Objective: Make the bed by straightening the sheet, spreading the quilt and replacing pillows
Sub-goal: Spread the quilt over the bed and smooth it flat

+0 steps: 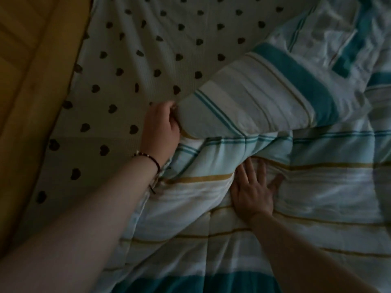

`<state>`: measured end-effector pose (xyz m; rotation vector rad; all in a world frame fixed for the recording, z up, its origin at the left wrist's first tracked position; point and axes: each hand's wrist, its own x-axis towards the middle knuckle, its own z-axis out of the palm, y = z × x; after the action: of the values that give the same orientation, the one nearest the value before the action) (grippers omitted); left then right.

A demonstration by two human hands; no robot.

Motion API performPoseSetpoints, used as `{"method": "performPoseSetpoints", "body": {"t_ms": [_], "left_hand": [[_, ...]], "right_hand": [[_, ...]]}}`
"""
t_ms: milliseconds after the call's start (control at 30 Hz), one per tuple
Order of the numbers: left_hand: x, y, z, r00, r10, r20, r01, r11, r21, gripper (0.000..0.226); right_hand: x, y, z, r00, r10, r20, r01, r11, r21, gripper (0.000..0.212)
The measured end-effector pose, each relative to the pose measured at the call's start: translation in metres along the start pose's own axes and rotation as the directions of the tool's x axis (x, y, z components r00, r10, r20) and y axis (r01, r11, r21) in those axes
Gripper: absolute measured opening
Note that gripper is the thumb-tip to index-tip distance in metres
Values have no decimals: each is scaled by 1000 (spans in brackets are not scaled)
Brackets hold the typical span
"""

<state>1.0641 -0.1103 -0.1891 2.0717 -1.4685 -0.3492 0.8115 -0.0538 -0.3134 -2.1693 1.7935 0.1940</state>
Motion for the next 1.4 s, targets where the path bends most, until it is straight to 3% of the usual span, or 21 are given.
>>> {"method": "performPoseSetpoints", "body": {"t_ms": [100, 234, 367, 434, 467, 601, 734, 801, 934, 1101, 1268, 1401], "left_hand": [[40, -13, 12, 947, 72, 312, -91, 995, 48, 71], [55, -9, 23, 758, 176, 628, -177, 982, -62, 80], [37, -10, 28, 706, 11, 708, 50, 997, -65, 79], [29, -12, 33, 726, -12, 688, 170, 972, -162, 61], [26, -11, 34, 746, 10, 665, 163, 967, -197, 53], [18, -7, 33, 837, 139, 529, -49, 982, -181, 34], [23, -10, 13, 904, 286, 318, -329, 940, 88, 16], [41, -13, -14, 911, 335, 241, -390, 888, 242, 11], [91, -19, -69, 885, 439, 155, -449, 718, 531, 30], [140, -36, -99, 886, 458, 72, -369, 603, 708, 22], [150, -66, -64, 923, 381, 49, -270, 554, 787, 21], [125, -67, -14, 956, 291, -34, -172, 653, 738, 24]], "right_hand": [[4, 3, 2, 1000, -4, 2, 4, 1000, -12, 64], [8, 5, 4, 999, 12, -32, -12, 1000, 12, 60], [9, 7, 6, 996, -3, -89, 3, 1000, 0, 62], [10, 7, 7, 996, -12, -87, 10, 1000, -19, 62], [10, 8, 7, 997, -12, -80, 10, 1000, -28, 63], [10, 8, 7, 999, 14, -40, -15, 999, -41, 66], [9, 7, 4, 999, 43, -21, -43, 999, -1, 67], [8, 5, 2, 998, 51, -38, -50, 998, 22, 68], [6, 5, 0, 995, 38, -98, -33, 998, 52, 67], [5, 6, 4, 993, 34, -109, -32, 999, 26, 68], [9, 8, 10, 989, 35, -146, -32, 999, 23, 67], [11, 11, 13, 986, 23, -168, -19, 1000, 25, 68]]}}
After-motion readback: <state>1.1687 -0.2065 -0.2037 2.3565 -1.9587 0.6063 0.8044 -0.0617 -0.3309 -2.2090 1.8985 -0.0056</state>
